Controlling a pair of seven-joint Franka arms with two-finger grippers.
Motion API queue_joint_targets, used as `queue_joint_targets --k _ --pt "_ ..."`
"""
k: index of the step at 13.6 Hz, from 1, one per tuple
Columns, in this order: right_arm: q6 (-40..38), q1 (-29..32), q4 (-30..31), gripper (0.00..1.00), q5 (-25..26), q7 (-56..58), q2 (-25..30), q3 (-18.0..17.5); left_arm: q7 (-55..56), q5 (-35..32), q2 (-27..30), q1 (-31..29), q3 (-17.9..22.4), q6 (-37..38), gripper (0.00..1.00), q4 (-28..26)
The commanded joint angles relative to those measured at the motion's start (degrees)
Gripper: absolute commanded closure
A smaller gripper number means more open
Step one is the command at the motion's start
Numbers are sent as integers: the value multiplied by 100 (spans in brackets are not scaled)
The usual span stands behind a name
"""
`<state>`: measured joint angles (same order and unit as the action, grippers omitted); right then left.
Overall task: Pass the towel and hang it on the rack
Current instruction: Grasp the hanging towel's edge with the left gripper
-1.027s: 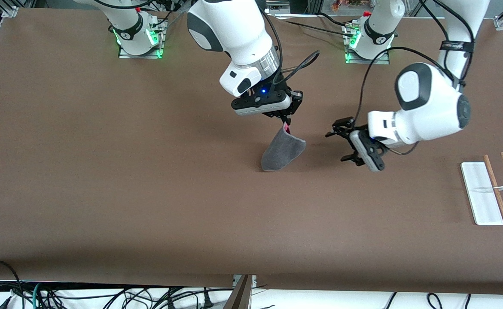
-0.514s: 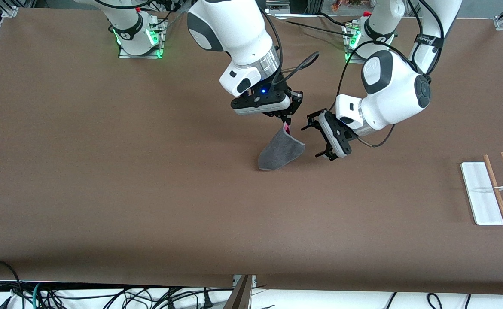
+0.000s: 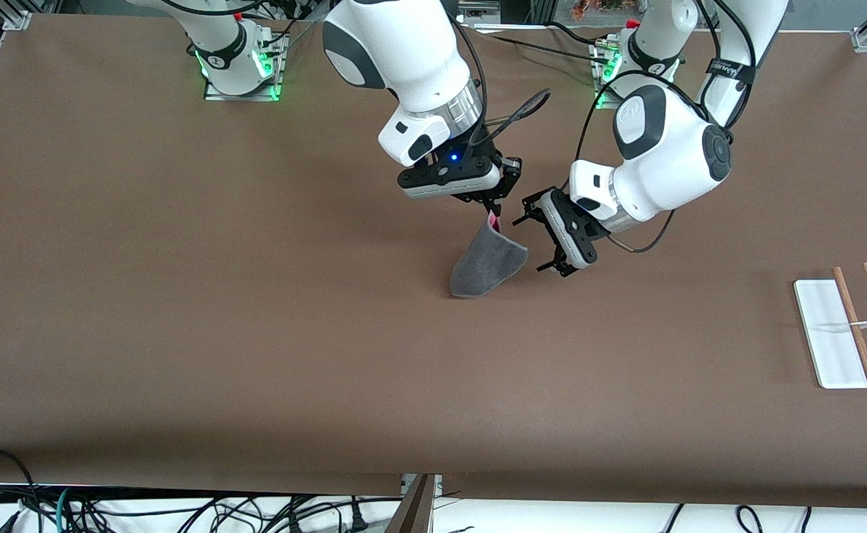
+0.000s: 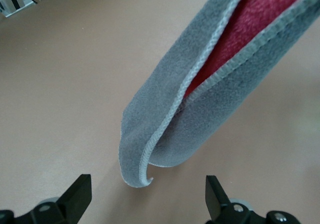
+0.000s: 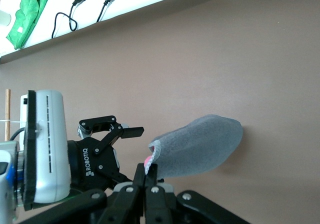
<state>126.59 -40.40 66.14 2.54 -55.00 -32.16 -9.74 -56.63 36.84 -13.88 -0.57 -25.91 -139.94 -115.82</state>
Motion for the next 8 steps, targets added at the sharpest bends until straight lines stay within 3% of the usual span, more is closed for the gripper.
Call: queue_joint_targets --k 1,4,6,7,8 --pt "-11 -21 -154 100 124 -90 -63 -19 -173 149 -167 136 7 -418 0 -19" --pt "-11 -21 -154 100 124 -81 -54 -19 -173 157 -352 250 7 -481 3 112" --pt "-11 -21 -154 100 124 -81 -63 -19 -182 140 -370 251 7 -481 49 139" --pt "-11 -21 -154 100 124 -81 -63 -19 -173 122 -361 251 7 -481 82 139" --pt "-11 -21 -154 100 124 -81 -63 -19 -173 105 -353 251 7 -481 100 139"
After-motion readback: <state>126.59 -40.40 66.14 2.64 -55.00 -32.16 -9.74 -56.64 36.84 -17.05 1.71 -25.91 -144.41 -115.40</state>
